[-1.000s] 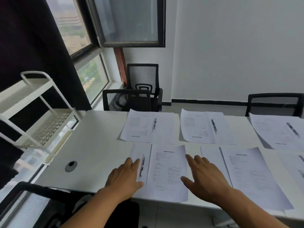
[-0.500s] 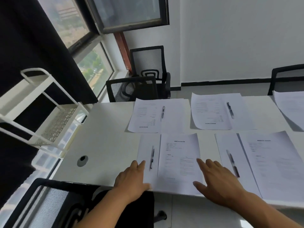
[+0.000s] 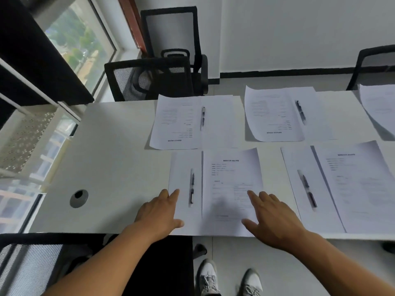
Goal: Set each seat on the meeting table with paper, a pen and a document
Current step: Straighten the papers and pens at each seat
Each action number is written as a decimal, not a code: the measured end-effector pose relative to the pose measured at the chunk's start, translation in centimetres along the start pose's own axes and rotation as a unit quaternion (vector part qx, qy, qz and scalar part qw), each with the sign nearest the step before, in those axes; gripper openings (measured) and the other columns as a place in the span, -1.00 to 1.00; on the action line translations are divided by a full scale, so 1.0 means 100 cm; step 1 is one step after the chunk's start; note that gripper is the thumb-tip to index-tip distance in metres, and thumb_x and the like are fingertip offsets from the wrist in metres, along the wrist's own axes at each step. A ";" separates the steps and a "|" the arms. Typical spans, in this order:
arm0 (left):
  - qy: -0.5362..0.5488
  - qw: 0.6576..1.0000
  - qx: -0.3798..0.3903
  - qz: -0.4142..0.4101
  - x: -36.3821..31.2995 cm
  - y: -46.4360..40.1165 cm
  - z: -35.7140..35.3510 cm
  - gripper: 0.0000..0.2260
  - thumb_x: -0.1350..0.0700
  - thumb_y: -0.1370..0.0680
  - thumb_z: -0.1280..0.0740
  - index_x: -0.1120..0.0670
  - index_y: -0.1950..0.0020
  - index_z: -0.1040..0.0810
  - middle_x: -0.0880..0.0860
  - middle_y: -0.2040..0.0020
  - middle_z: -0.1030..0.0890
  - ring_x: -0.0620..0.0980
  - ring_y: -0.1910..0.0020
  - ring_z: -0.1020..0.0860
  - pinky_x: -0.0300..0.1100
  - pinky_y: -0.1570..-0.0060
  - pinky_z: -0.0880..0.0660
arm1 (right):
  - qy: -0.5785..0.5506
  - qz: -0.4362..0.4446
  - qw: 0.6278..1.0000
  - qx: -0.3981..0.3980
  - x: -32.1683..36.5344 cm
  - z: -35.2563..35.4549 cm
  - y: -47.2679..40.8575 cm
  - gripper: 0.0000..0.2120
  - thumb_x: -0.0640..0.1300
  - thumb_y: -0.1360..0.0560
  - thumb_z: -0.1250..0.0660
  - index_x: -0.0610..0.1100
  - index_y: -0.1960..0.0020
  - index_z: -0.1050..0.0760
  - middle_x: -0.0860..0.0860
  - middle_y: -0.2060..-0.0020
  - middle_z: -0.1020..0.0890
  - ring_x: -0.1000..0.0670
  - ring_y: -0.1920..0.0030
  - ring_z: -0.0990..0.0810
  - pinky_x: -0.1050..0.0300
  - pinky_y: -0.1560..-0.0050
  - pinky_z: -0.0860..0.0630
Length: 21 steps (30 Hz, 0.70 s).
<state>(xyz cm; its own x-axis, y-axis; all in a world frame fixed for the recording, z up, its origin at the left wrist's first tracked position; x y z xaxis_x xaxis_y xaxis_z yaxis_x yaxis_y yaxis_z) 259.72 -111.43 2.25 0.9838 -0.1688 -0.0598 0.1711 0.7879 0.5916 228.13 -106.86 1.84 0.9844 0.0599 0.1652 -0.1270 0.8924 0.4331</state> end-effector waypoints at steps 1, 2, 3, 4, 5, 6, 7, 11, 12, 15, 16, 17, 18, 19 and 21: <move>0.000 1.000 0.004 -0.004 0.002 -0.005 -0.003 -0.11 -0.27 -0.63 -0.38 -0.04 -0.77 0.06 0.06 -0.52 -0.35 0.10 -0.40 -0.52 0.02 -0.30 -0.55 | -0.006 -0.001 1.000 0.000 0.001 -0.003 -0.005 -0.20 0.35 -0.62 -0.14 -0.05 -0.69 -0.02 -0.02 -0.42 -0.45 -0.09 -0.35 -0.48 0.02 -0.31 -0.51; 0.000 1.000 0.008 -0.009 0.006 -0.014 -0.010 -0.10 -0.27 -0.63 -0.39 -0.04 -0.77 0.07 0.07 -0.53 -0.35 0.11 -0.40 -0.51 0.02 -0.31 -0.55 | -0.011 -0.006 1.000 0.004 0.003 -0.010 -0.013 -0.19 0.35 -0.62 -0.15 -0.05 -0.69 -0.02 -0.01 -0.42 -0.45 -0.09 -0.35 -0.48 0.02 -0.31 -0.51; 0.000 1.000 0.006 -0.014 0.007 -0.016 -0.012 -0.09 -0.26 -0.63 -0.39 -0.04 -0.77 0.10 0.07 -0.56 -0.33 0.11 -0.42 -0.51 0.03 -0.32 -0.55 | -0.013 -0.005 1.000 0.001 0.004 -0.011 -0.016 -0.19 0.35 -0.62 -0.16 -0.05 -0.69 -0.02 -0.02 -0.42 -0.45 -0.09 -0.35 -0.48 0.02 -0.31 -0.51; 0.003 1.000 0.009 -0.018 0.008 -0.021 -0.015 -0.07 -0.26 -0.63 -0.39 -0.04 -0.77 0.14 0.08 -0.61 -0.29 0.11 -0.46 -0.49 0.03 -0.35 -0.54 | -0.016 -0.007 1.000 0.001 0.005 -0.015 -0.022 -0.19 0.34 -0.62 -0.17 -0.05 -0.69 -0.02 -0.02 -0.42 -0.45 -0.09 -0.35 -0.48 0.01 -0.31 -0.51; 0.010 1.000 0.012 -0.018 0.010 -0.026 -0.020 -0.04 -0.26 -0.63 -0.40 -0.04 -0.77 0.18 0.09 -0.67 -0.23 0.11 -0.52 -0.45 0.03 -0.39 -0.52 | -0.022 -0.013 1.000 0.004 0.006 -0.019 -0.028 -0.19 0.34 -0.62 -0.18 -0.05 -0.69 -0.02 -0.03 -0.43 -0.45 -0.10 -0.36 -0.47 0.00 -0.31 -0.51; 0.018 1.000 0.014 -0.018 0.012 -0.029 -0.024 -0.02 -0.25 -0.63 -0.41 -0.05 -0.77 0.22 0.09 -0.73 -0.14 0.11 -0.59 -0.39 0.05 -0.45 -0.48 | -0.029 -0.019 0.999 0.005 0.008 -0.022 -0.033 -0.19 0.34 -0.62 -0.19 -0.05 -0.69 -0.02 -0.03 -0.43 -0.45 -0.11 -0.36 -0.47 -0.01 -0.32 -0.51; 0.022 0.999 0.015 -0.021 0.013 -0.031 -0.027 0.00 -0.25 -0.63 -0.41 -0.05 -0.77 0.24 0.08 -0.76 -0.05 0.10 -0.64 -0.33 0.06 -0.49 -0.45 | -0.032 -0.022 0.999 0.004 0.009 -0.025 -0.037 -0.19 0.33 -0.61 -0.19 -0.05 -0.69 -0.02 -0.04 -0.43 -0.45 -0.11 -0.37 -0.47 -0.01 -0.32 -0.51; 0.038 0.999 0.002 -0.036 0.014 -0.046 -0.037 0.01 -0.25 -0.62 -0.41 -0.05 -0.77 0.26 -0.02 -0.78 0.04 0.05 -0.66 -0.30 0.04 -0.51 -0.43 | -0.032 -0.029 0.999 -0.004 0.013 -0.037 -0.048 -0.17 0.33 -0.61 -0.19 -0.05 -0.70 0.00 -0.03 -0.41 -0.45 -0.11 -0.34 -0.46 0.01 -0.29 -0.51; 0.043 0.998 -0.002 -0.036 0.014 -0.049 -0.039 0.01 -0.25 -0.62 -0.41 -0.05 -0.77 0.26 -0.04 -0.78 0.04 0.04 -0.65 -0.31 0.03 -0.50 -0.44 | -0.032 -0.030 0.999 -0.007 0.013 -0.039 -0.050 -0.16 0.33 -0.61 -0.19 -0.05 -0.70 0.02 -0.03 -0.41 -0.45 -0.11 -0.34 -0.46 0.01 -0.29 -0.51; 0.061 0.998 -0.012 -0.032 0.013 -0.052 -0.044 0.01 -0.27 -0.62 -0.41 -0.07 -0.76 0.27 -0.07 -0.78 0.07 0.03 -0.66 -0.30 0.03 -0.48 -0.45 | -0.039 -0.035 0.999 -0.010 0.009 -0.047 -0.053 -0.12 0.35 -0.60 -0.18 -0.06 -0.72 0.07 -0.02 -0.43 -0.42 -0.10 -0.36 -0.45 0.02 -0.30 -0.51; 0.062 0.997 -0.017 -0.032 0.013 -0.054 -0.045 0.02 -0.27 -0.62 -0.41 -0.07 -0.76 0.28 -0.07 -0.78 0.08 0.02 -0.66 -0.29 0.03 -0.48 -0.46 | -0.044 -0.037 0.998 -0.010 0.009 -0.049 -0.054 -0.11 0.36 -0.60 -0.18 -0.06 -0.72 0.09 -0.01 -0.42 -0.42 -0.09 -0.35 -0.44 0.02 -0.29 -0.51; 0.063 0.997 -0.021 -0.031 0.013 -0.054 -0.046 0.02 -0.27 -0.62 -0.40 -0.07 -0.76 0.28 -0.07 -0.78 0.08 0.02 -0.66 -0.29 0.02 -0.48 -0.46 | -0.047 -0.039 0.998 -0.010 0.007 -0.051 -0.054 -0.10 0.37 -0.60 -0.17 -0.05 -0.72 0.10 -0.01 -0.41 -0.41 -0.08 -0.35 -0.44 0.04 -0.29 -0.52; 0.060 0.998 -0.023 -0.030 0.013 -0.055 -0.046 0.02 -0.27 -0.62 -0.40 -0.06 -0.76 0.29 -0.07 -0.78 0.07 0.02 -0.66 -0.30 0.01 -0.47 -0.46 | -0.050 -0.040 0.998 -0.011 0.007 -0.052 -0.054 -0.10 0.37 -0.60 -0.17 -0.05 -0.72 0.11 0.00 -0.40 -0.41 -0.07 -0.34 -0.44 0.05 -0.27 -0.53; 0.053 0.998 -0.026 -0.028 0.013 -0.056 -0.046 0.02 -0.28 -0.62 -0.40 -0.06 -0.76 0.28 -0.05 -0.78 0.05 0.03 -0.64 -0.32 0.01 -0.46 -0.47 | -0.053 -0.041 0.998 -0.013 0.005 -0.053 -0.055 -0.10 0.38 -0.60 -0.18 -0.05 -0.72 0.10 0.00 -0.39 -0.40 -0.06 -0.33 -0.45 0.05 -0.26 -0.55; 0.031 0.999 -0.034 -0.024 0.013 -0.057 -0.044 0.00 -0.29 -0.62 -0.39 -0.05 -0.76 0.26 -0.02 -0.76 -0.05 0.05 -0.60 -0.37 0.01 -0.43 -0.48 | -0.055 -0.045 0.997 -0.017 0.003 -0.055 -0.054 -0.10 0.39 -0.60 -0.18 -0.05 -0.72 0.09 0.01 -0.36 -0.39 -0.05 -0.31 -0.46 0.08 -0.21 -0.58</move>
<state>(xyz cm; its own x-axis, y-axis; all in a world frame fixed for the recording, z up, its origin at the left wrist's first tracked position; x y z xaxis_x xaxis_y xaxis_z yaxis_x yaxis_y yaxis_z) 260.26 -113.54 -4.75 0.9754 -0.1719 -0.1378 0.2193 0.8182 0.5314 229.79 -109.24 -5.36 0.9720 -0.0694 0.2246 -0.0325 0.9067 0.4205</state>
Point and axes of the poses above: each hand's wrist, its own y-axis away from the middle knuckle, its own z-axis out of the back of the hand, x = y × z, the point moved 1 cm from there along -y, towards the middle knuckle
